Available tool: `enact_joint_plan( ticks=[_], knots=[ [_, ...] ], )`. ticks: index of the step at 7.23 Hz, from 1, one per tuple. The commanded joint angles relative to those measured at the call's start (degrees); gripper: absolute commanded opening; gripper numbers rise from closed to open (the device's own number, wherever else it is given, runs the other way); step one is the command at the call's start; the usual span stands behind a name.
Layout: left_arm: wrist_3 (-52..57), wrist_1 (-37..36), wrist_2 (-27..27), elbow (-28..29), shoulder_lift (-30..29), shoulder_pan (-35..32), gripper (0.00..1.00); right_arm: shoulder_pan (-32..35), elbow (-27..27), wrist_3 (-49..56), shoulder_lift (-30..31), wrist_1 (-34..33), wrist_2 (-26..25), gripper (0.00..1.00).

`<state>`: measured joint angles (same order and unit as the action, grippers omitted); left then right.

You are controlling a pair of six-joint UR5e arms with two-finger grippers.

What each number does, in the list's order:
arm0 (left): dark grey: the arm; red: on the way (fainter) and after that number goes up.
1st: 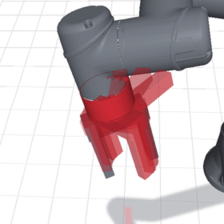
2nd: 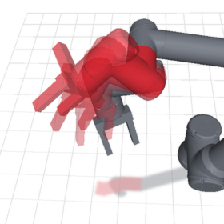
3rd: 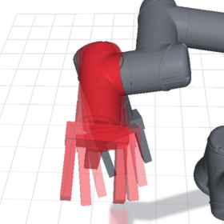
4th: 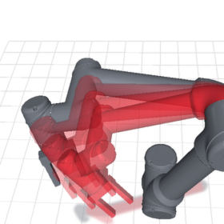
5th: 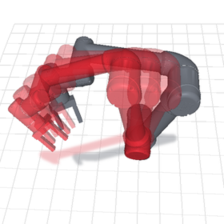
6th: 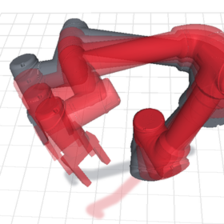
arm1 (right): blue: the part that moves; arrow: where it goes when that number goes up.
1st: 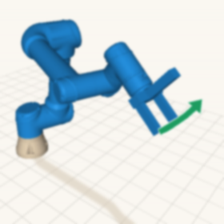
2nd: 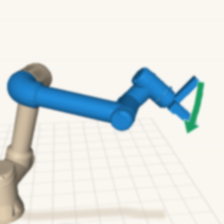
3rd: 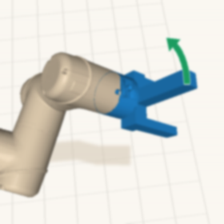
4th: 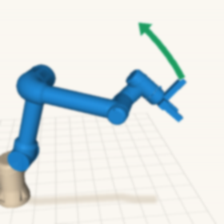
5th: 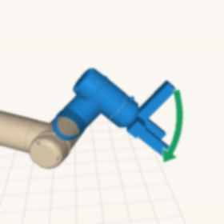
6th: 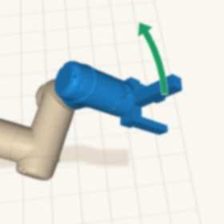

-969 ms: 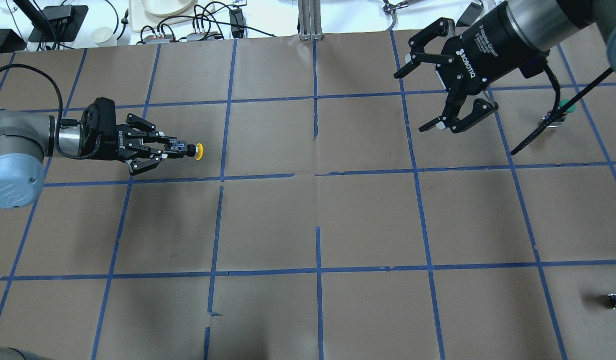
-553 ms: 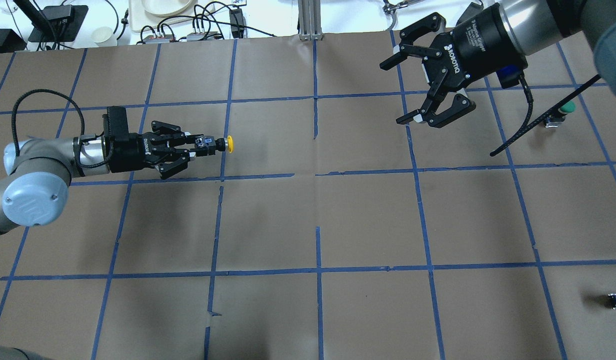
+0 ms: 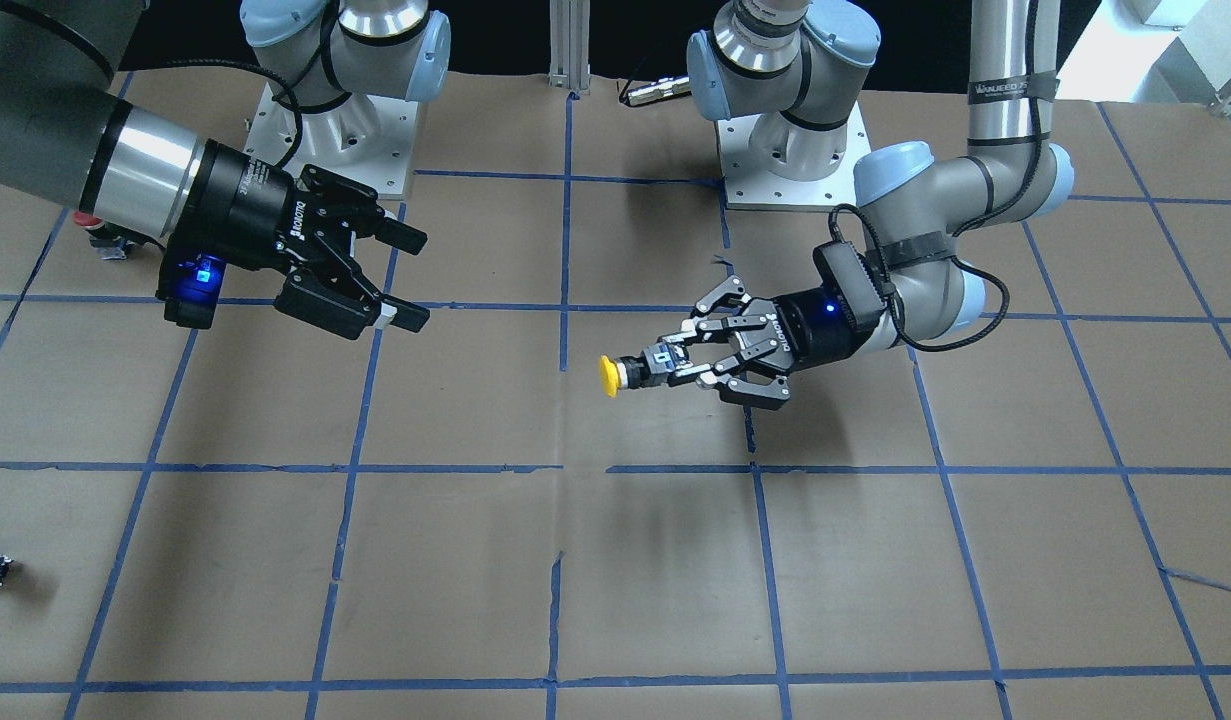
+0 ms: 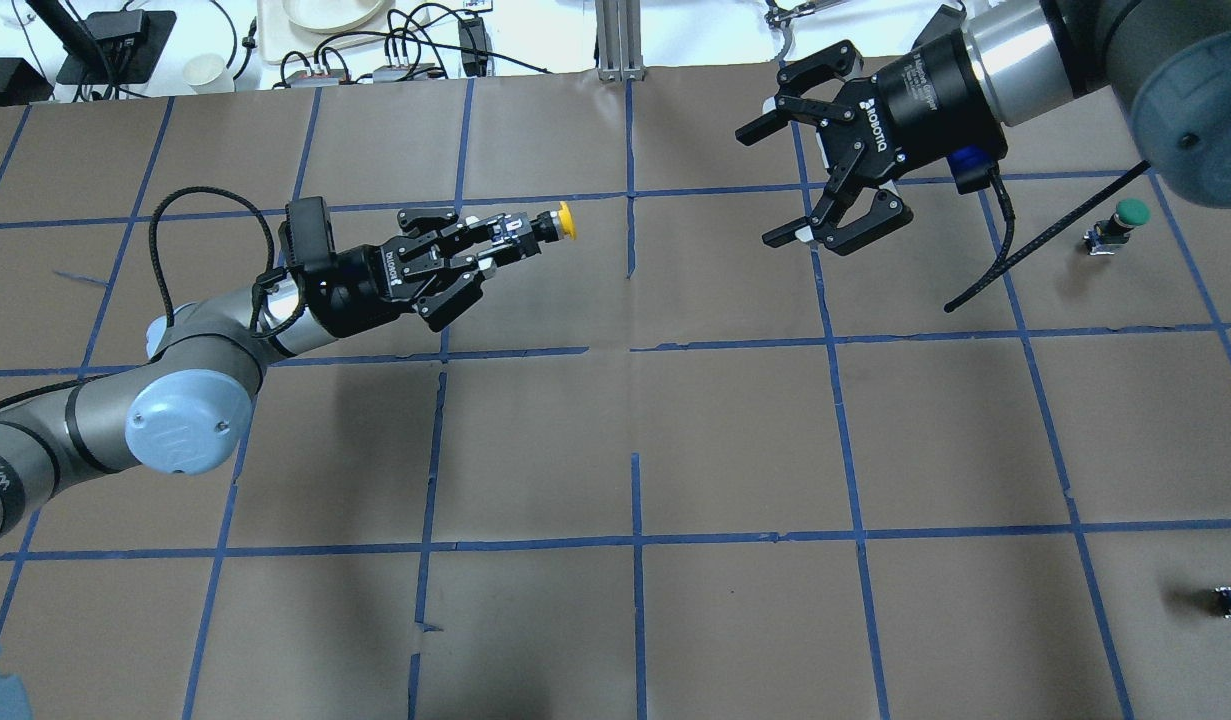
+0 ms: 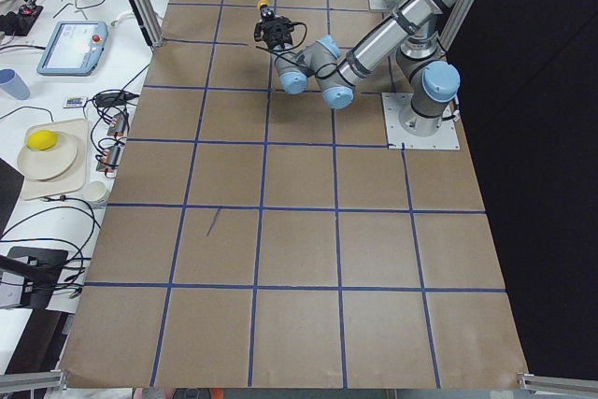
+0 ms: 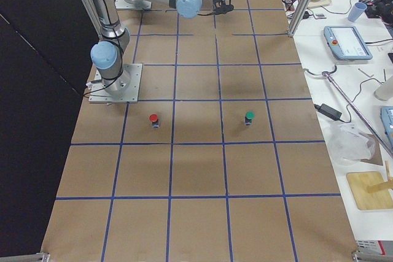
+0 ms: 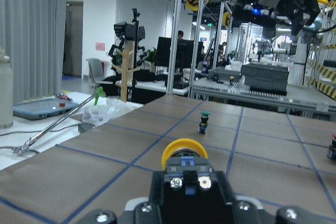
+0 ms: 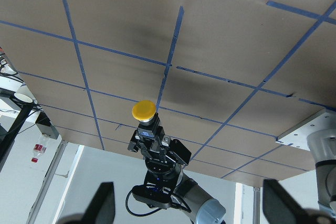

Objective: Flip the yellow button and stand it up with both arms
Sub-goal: 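Raise the button with the left gripper while the right gripper moves to meet it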

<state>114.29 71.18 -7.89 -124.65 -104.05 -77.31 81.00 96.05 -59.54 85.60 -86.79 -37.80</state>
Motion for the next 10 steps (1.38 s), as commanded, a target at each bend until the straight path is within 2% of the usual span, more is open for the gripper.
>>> enact_joint_plan(
  ticks=[1,3,4,5,7,10],
  knots=[
    [-0.5,-0.4,-11.4,0.2,0.4,-8.0,0.02,0.6,-0.1,0.0,-1.4,-0.1,0.3,1.0],
    [-0.6,-5.4,-16.9,-0.1,0.4,-11.6,0.02,1.4,-0.9,-0.8,-1.6,-4.1,0.3,1.0],
    [-1.1,-6.2,-18.3,-0.2,0.4,-12.5,0.02,1.4,-0.9,-1.7,-1.2,-5.6,2.1,1.0],
    [-1.1,-6.4,-19.2,-0.1,0.4,-12.9,0.02,1.4,-0.8,-4.6,-0.9,-5.7,5.9,0.99],
    [-1.6,-6.5,-21.2,0.1,0.5,-13.2,0.02,2.3,-0.5,-5.7,0.9,-5.6,5.9,0.99],
    [-3.8,-7.6,-21.0,0.2,1.4,-13.1,0.04,3.8,-0.3,-6.6,3.2,-5.5,6.2,0.99]
  ],
)
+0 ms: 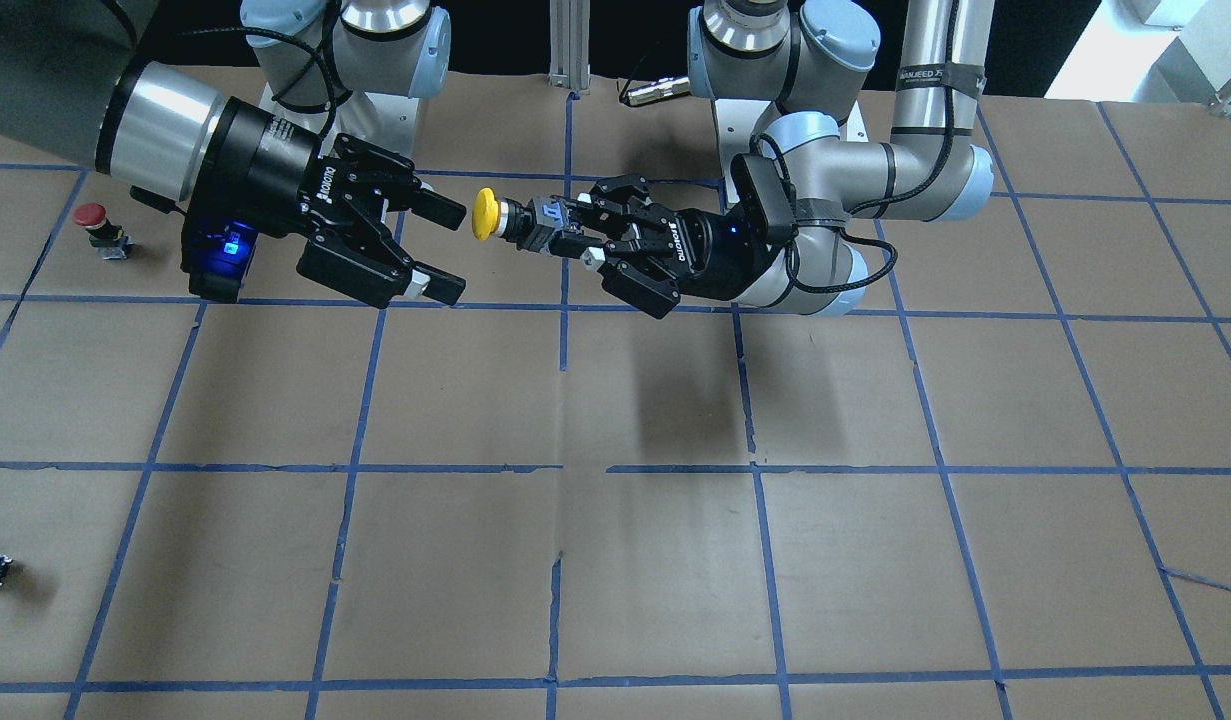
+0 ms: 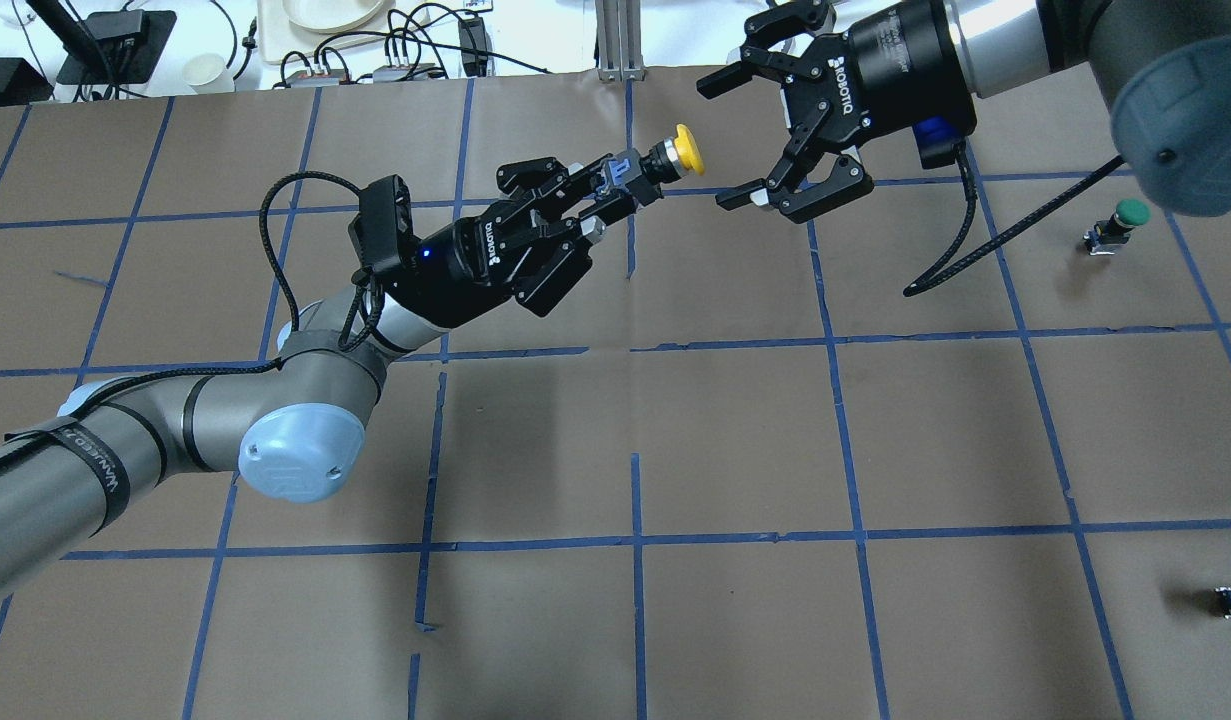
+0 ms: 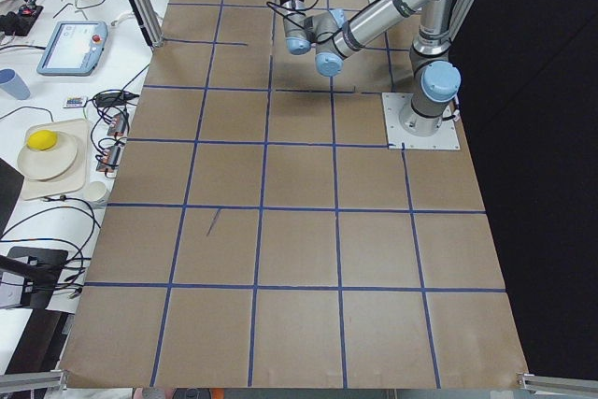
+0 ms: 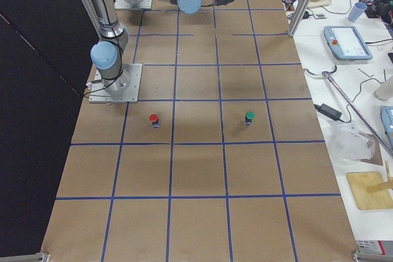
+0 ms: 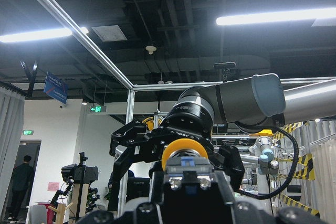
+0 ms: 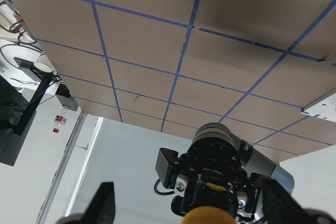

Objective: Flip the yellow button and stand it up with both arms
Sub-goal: 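Close the right gripper on the yellow cap held by the left gripper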

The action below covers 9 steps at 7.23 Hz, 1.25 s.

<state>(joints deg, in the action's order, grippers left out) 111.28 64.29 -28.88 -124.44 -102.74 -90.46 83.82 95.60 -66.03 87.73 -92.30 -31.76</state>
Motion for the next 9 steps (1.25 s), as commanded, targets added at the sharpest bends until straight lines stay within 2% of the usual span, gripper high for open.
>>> enact_joint_plan(
  ticks=[1,4,6,9],
  knots=[
    [-0.9,-0.9,0.0,0.1,0.1,0.0,0.04,1.8,-0.3,0.0,1.4,-0.1,-0.1,0.99],
    [-0.8,-0.9,0.1,0.1,-0.3,0.0,0.04,2.0,0.1,0.7,2.9,-0.2,-0.1,0.99],
    [-0.7,-0.9,0.2,0.0,0.1,0.0,0.04,2.0,0.3,0.7,3.2,-0.2,-0.5,0.92],
    [-1.1,-1.0,0.2,0.4,-0.1,0.1,0.05,2.1,0.3,0.6,3.1,-0.1,-0.3,0.89]
  ],
)
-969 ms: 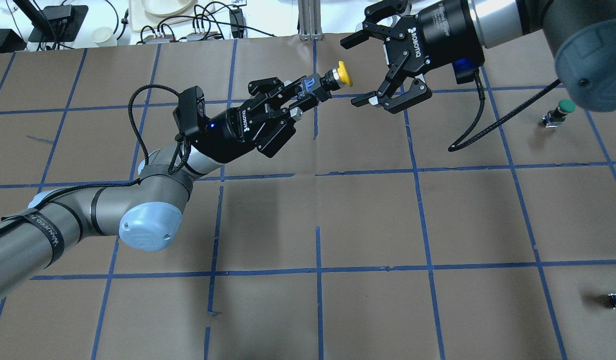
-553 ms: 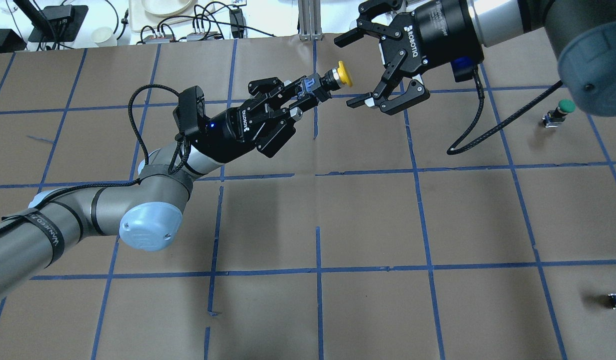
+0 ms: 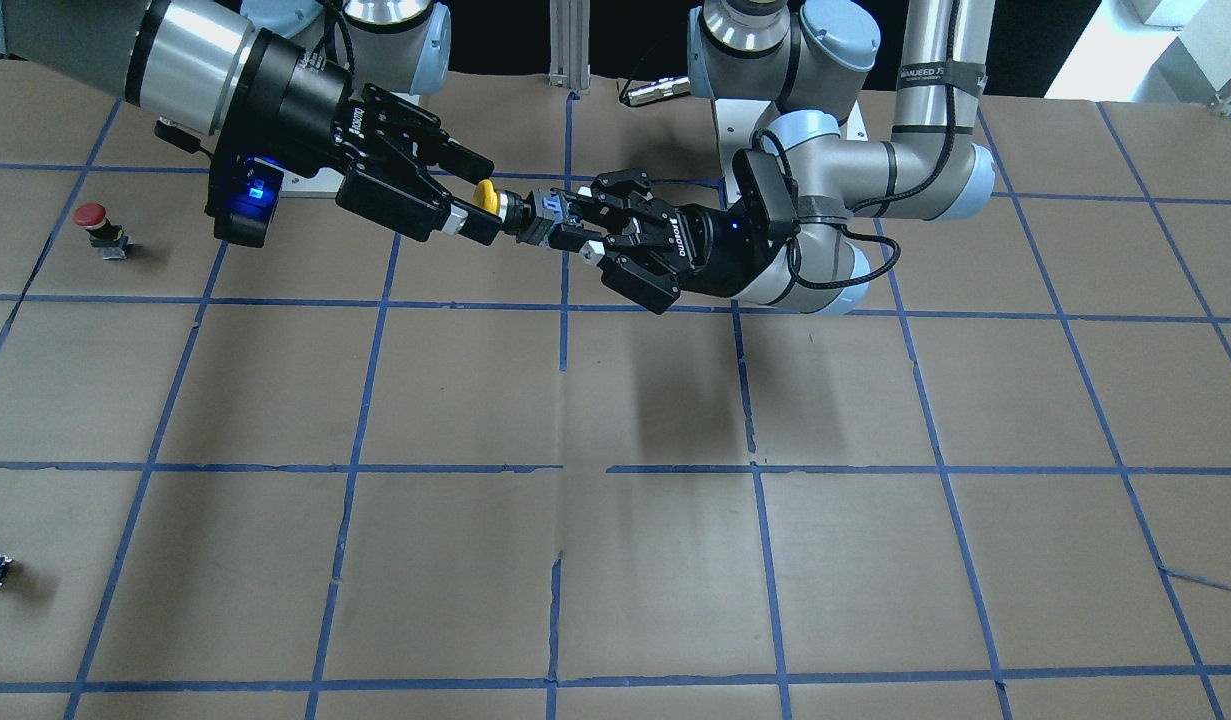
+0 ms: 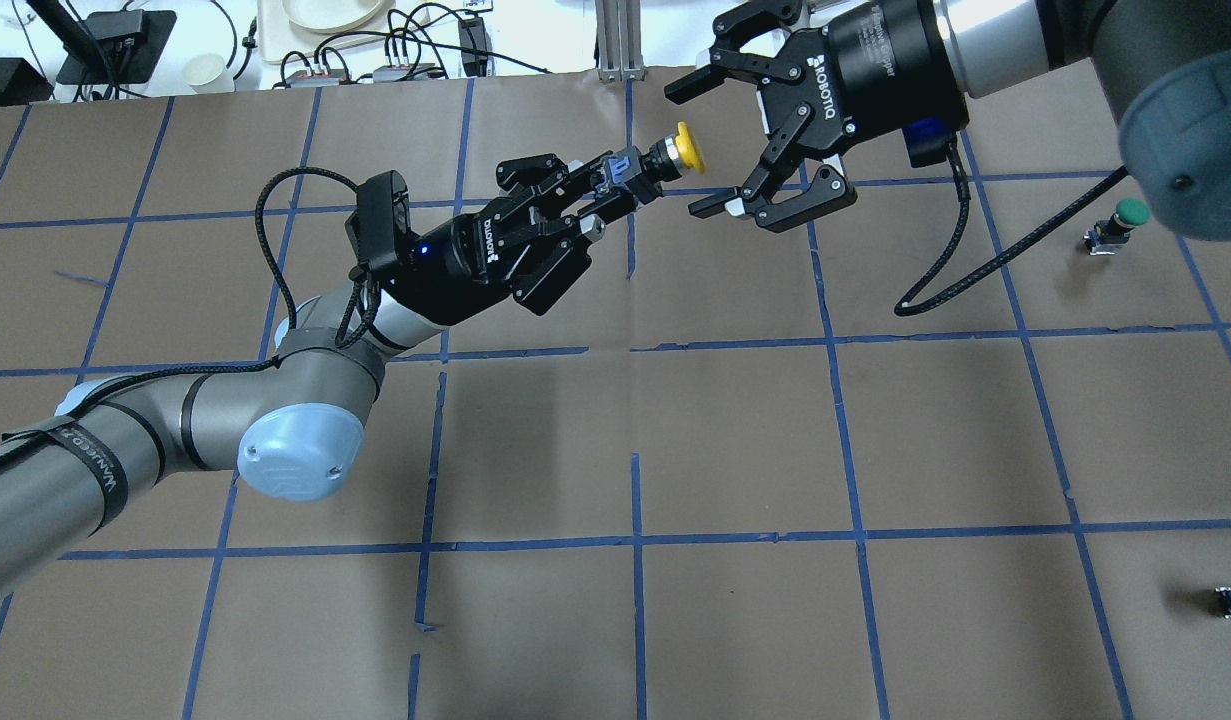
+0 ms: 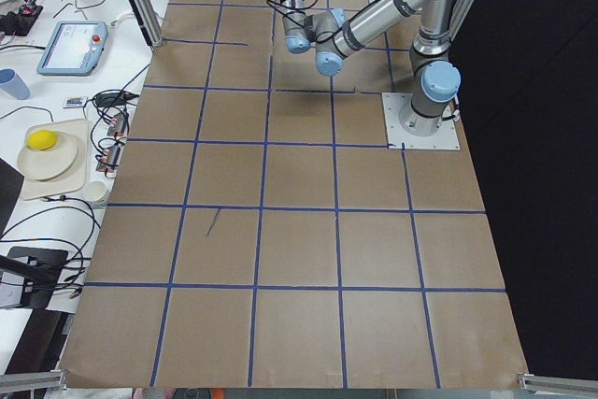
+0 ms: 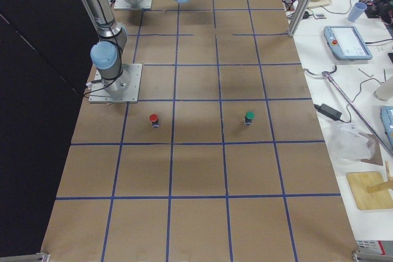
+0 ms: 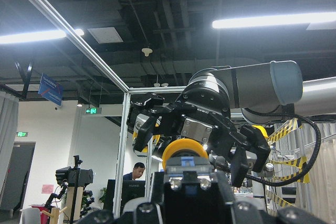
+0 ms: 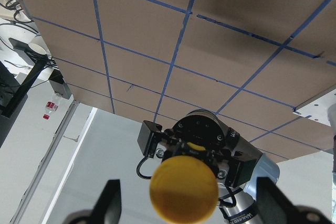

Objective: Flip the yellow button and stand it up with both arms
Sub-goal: 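Close the right gripper on the yellow cap held by the left gripper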

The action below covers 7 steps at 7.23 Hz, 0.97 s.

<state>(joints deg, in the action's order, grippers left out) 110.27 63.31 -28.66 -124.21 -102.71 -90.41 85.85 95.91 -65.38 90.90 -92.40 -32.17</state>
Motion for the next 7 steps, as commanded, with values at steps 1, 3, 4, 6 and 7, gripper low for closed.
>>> enact_joint_plan(
  ticks=[1,3,4,6,7],
  knots=[
    [-0.1,-0.1,-0.1,0.2,0.0,0.0,0.05,0.0,0.0,-0.1,-0.4,0.0,0.1,0.83],
    [-0.1,-0.1,0.0,0.2,0.0,0.0,0.06,0.0,0.0,-0.1,-0.6,0.0,0.5,0.38],
    [-0.1,0.0,0.1,0.2,-0.2,0.1,0.06,-0.1,0.0,0.0,-0.6,0.0,0.5,0.28],
    [-0.1,0.0,0.1,0.2,-0.2,0.1,0.08,-0.1,0.0,0.0,-0.6,0.0,0.6,0.18],
    [-0.1,0.0,0.1,0.2,-0.2,0.1,0.4,-0.1,0.0,0.0,-0.6,0.0,0.6,0.16]
  ],
)
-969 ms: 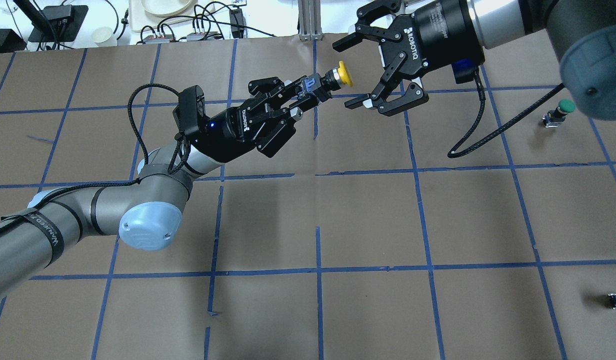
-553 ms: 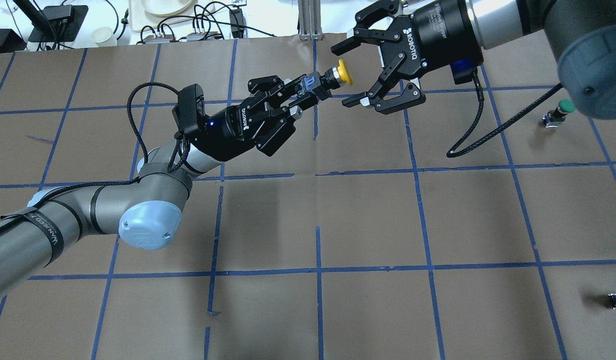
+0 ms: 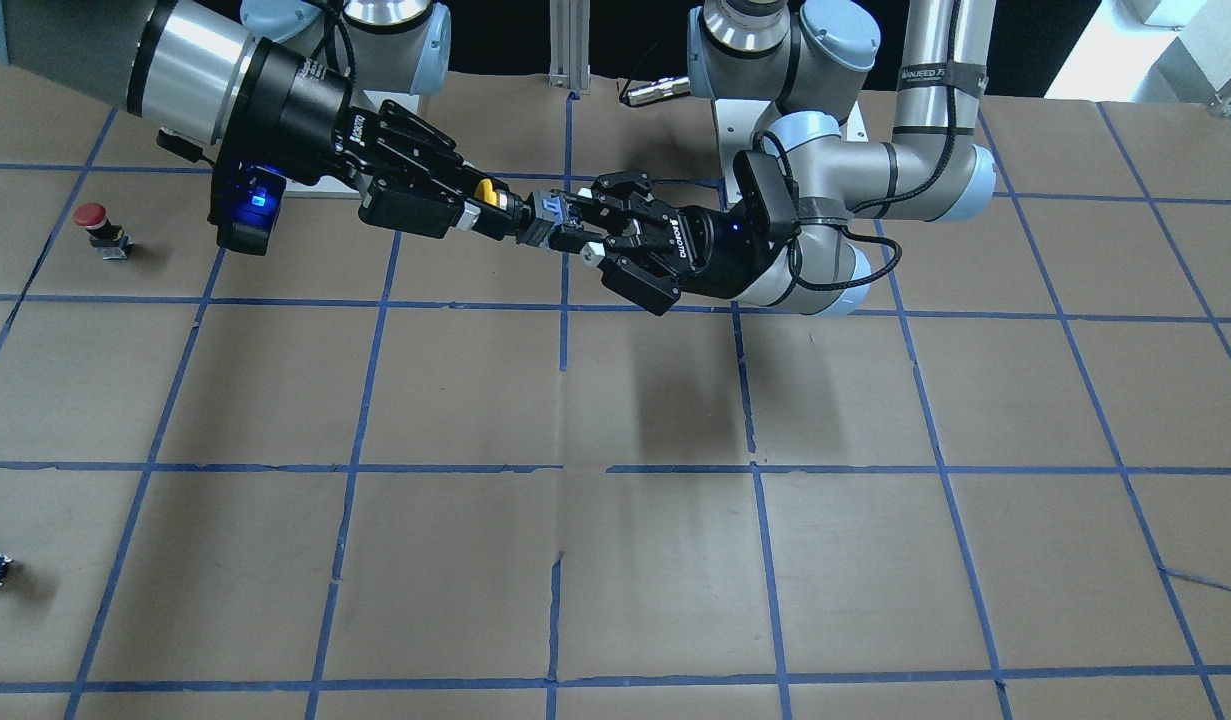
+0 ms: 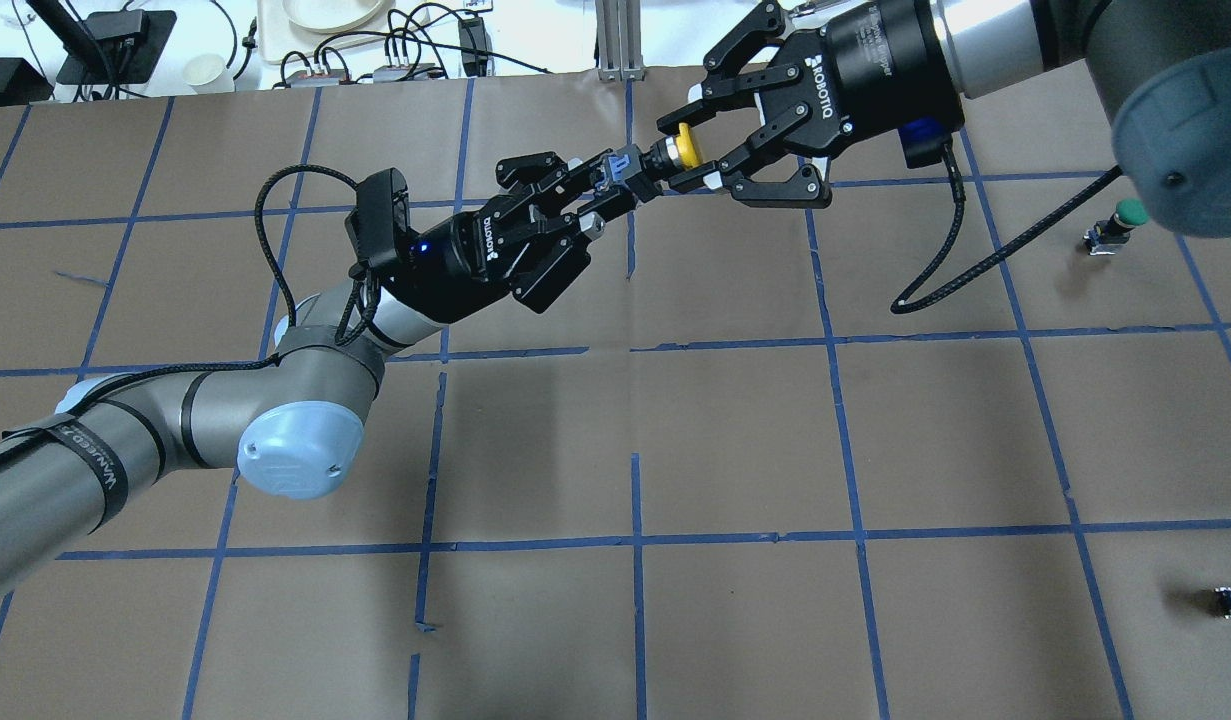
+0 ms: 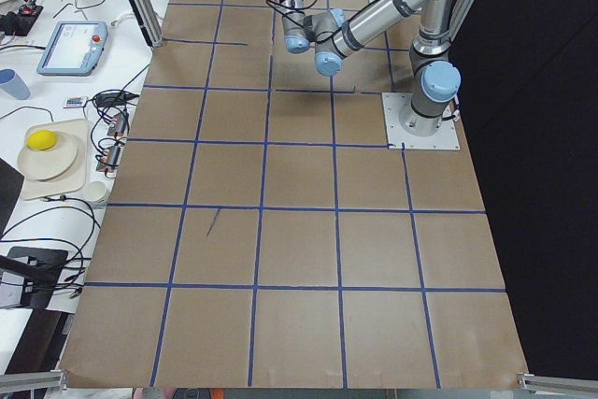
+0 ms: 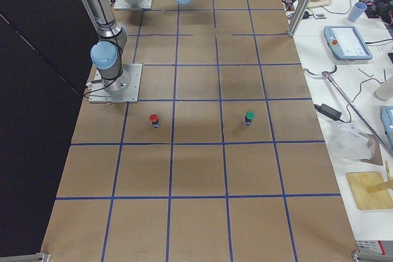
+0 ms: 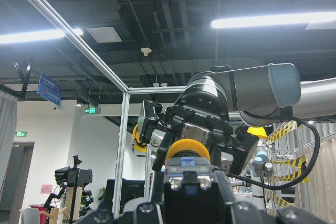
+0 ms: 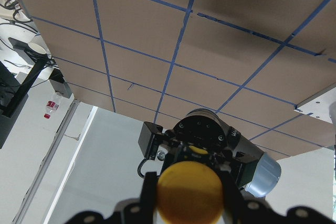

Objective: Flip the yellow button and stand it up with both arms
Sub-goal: 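Close the right gripper on the yellow cap held by the left gripper, then open and pull back the left gripper while the right gripper carries the button away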

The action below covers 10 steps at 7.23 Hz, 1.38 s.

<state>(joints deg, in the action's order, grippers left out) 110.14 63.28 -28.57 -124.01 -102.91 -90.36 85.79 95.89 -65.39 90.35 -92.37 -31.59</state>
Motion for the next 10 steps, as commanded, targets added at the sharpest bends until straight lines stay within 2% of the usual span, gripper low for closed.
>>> enact_joint_plan(
  ticks=[1,2,4,5,7,8,9,10],
  knots=[
    [-1.7,0.0,0.2,0.0,0.0,-0.1,0.76,0.0,0.0,0.0,0.1,0.0,0.0,0.16],
    [-4.6,0.0,0.4,0.0,0.4,-0.2,0.99,0.0,0.0,0.0,0.0,0.0,0.0,0.15],
    [-6.5,0.0,1.0,0.1,1.0,-0.1,1.0,-0.4,0.0,0.1,-0.1,0.0,-0.1,0.11],
    [-7.6,-0.8,5.3,0.7,1.4,-0.1,1.0,-0.6,-0.2,0.1,-0.1,0.0,-0.5,0.1],
    [-17.6,-5.2,22.4,7.0,1.6,0.1,1.0,-3.2,-0.9,0.0,0.2,-0.2,-2.6,0.08],
    [-26.3,-10.5,31.2,12.2,0.4,1.2,1.0,-5.4,-1.6,0.4,0.2,-0.7,-5.7,0.08],
    [-33.4,-11.7,40.3,15.9,0.5,1.2,1.0,-7.1,-1.8,2.7,0.2,-0.7,-7.0,0.08],
    [-36.7,-11.8,48.4,17.9,0.5,1.1,1.0,-7.6,-1.7,6.6,0.0,-0.8,-11.4,0.08]
  ],
)
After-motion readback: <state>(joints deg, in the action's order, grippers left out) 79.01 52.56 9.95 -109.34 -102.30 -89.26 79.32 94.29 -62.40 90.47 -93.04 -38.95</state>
